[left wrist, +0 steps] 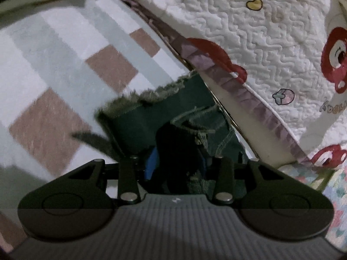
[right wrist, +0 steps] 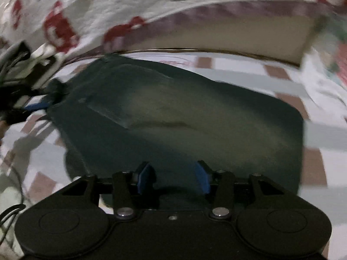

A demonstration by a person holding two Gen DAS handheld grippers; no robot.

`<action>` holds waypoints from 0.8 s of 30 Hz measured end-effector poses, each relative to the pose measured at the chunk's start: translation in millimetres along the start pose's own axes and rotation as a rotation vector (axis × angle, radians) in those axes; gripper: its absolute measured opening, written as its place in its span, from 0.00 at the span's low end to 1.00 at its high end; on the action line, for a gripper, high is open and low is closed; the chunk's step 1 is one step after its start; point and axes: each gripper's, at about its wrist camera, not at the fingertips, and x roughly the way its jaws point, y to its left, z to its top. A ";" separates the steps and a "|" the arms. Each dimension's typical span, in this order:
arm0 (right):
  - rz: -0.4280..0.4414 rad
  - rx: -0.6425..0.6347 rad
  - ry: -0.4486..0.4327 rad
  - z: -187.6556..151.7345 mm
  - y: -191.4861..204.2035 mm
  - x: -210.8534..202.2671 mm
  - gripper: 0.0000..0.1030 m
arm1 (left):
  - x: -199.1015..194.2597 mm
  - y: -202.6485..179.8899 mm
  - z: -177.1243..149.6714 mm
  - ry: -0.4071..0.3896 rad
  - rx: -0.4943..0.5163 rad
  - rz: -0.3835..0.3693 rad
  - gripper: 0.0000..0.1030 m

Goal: Fold clothes

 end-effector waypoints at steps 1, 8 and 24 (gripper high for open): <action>0.008 0.020 -0.003 -0.7 -3.1 1.1 0.52 | 0.3 -3.9 -3.1 0.003 0.002 -0.014 0.37; -0.017 0.018 0.002 4.6 2.4 11.2 0.59 | 16.6 -27.2 -20.0 0.020 0.131 0.042 0.53; -0.098 0.054 -0.072 -2.9 -24.8 -13.3 0.52 | 66.8 -28.3 -19.5 -0.047 0.242 0.109 0.23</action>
